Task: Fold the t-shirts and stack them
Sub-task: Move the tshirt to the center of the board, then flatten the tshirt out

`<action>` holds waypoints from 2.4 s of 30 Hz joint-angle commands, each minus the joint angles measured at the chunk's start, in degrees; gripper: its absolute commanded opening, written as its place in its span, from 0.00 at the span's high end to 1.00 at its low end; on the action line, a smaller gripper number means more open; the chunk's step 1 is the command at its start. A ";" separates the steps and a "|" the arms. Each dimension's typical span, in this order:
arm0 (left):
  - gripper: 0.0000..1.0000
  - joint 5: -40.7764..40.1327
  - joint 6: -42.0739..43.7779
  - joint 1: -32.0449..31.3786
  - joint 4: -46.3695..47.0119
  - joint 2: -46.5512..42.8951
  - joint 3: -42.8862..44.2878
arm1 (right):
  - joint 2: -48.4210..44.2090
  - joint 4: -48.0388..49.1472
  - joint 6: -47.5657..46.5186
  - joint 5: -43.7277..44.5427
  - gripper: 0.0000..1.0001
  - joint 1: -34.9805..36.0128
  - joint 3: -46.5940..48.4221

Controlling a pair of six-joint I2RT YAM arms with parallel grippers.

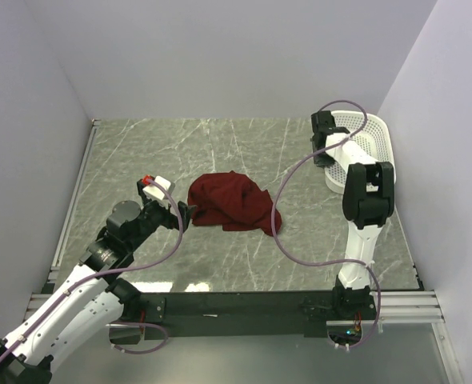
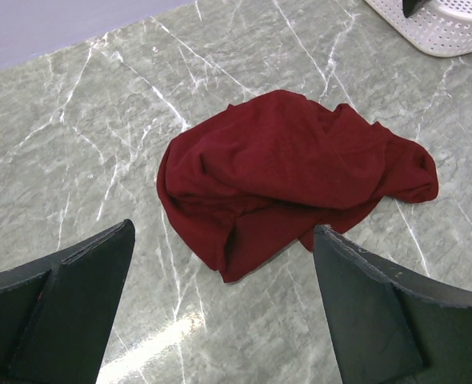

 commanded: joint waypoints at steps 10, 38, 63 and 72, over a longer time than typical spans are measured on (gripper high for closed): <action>0.01 0.82 1.21 -0.03 1.58 -0.09 1.63 | 2.68 1.00 -16.85 1.56 1.00 -2.56 5.65; 0.01 1.52 -0.28 -0.03 3.86 0.88 1.01 | -9.05 5.75 -17.38 -2.47 0.38 -3.79 1.80; 0.02 7.07 -3.42 0.15 8.00 14.86 0.32 | -37.77 19.11 -10.99 -68.41 0.30 12.47 -33.75; 0.01 -5.32 -27.23 0.41 11.06 6.86 -9.08 | -19.83 18.94 6.25 -57.86 0.36 16.16 -20.81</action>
